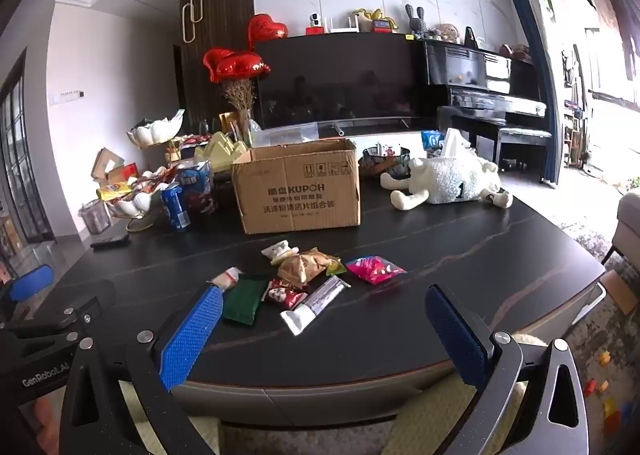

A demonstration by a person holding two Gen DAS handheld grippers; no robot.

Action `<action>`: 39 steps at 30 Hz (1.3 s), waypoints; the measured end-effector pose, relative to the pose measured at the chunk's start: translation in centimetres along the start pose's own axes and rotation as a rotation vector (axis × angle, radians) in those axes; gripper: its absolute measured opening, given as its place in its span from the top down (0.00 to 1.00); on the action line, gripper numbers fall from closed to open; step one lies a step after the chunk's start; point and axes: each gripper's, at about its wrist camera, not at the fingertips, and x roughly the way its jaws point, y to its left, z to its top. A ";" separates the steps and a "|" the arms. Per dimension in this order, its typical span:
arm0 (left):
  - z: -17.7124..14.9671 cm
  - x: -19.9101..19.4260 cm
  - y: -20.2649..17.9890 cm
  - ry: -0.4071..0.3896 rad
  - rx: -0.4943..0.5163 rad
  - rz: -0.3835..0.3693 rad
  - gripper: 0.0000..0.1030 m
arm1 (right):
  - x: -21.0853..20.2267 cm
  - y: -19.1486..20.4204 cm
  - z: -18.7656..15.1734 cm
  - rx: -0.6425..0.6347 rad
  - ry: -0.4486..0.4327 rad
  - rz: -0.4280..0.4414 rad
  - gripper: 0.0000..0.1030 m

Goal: Organize snacks

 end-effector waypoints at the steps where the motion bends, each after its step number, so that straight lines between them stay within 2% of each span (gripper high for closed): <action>1: 0.0 0.0 0.0 -0.001 -0.004 -0.005 0.00 | 0.0 0.0 0.0 -0.001 0.000 -0.002 0.00; 39: 0.9 -1.6 0.4 -0.046 -0.016 -0.013 0.00 | -0.1 0.4 -0.1 0.001 0.003 0.008 0.00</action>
